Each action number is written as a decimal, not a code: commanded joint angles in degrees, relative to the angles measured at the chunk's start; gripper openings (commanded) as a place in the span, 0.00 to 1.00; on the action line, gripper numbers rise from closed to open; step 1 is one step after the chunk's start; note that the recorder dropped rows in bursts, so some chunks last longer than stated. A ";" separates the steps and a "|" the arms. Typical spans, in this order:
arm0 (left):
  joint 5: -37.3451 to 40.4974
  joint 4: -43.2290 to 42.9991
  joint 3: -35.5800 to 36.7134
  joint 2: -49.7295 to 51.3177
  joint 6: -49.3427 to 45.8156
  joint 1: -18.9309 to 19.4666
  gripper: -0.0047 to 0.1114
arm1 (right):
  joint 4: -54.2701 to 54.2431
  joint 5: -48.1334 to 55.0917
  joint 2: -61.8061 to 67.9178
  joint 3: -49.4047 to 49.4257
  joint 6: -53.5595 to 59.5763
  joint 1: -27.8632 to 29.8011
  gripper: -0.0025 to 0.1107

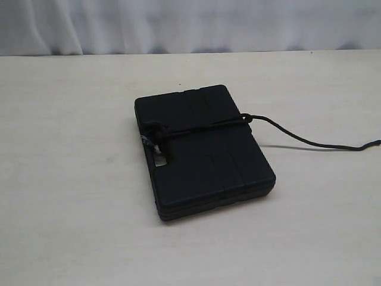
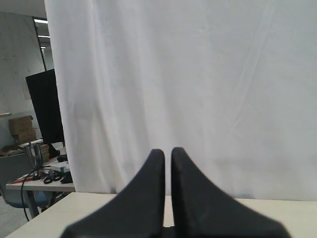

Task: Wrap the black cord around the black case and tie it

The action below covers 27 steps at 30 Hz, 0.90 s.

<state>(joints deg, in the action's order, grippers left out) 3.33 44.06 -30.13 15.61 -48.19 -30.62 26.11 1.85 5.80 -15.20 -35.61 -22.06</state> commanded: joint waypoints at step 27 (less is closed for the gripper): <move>2.12 0.03 0.27 -0.86 0.50 -0.11 0.04 | -0.40 -1.08 -0.74 2.27 -0.52 -0.13 0.06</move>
<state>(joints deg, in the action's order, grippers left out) 5.37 44.06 -30.13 14.93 -48.19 -30.62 25.98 0.96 5.33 -13.22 -35.99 -22.06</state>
